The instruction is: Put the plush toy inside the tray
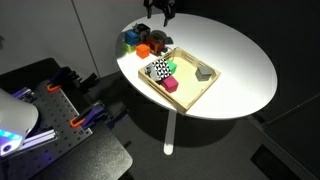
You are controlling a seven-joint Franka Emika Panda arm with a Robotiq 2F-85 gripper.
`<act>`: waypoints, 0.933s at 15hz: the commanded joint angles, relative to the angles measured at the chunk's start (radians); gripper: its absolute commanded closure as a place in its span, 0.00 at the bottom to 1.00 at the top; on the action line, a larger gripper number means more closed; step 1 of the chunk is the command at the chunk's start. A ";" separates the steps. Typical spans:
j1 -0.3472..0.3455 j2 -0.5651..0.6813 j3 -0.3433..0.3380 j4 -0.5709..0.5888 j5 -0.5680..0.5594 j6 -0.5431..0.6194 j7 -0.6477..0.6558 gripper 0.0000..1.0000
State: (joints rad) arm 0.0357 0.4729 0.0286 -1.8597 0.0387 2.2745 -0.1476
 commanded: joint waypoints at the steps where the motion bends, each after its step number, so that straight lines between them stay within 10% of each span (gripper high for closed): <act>1: 0.023 0.069 -0.005 0.065 -0.059 0.008 0.052 0.00; 14: 0.095 0.284 -0.021 0.276 -0.176 -0.024 0.134 0.00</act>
State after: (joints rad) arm 0.1315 0.6951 0.0021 -1.6702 -0.1219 2.2863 -0.0032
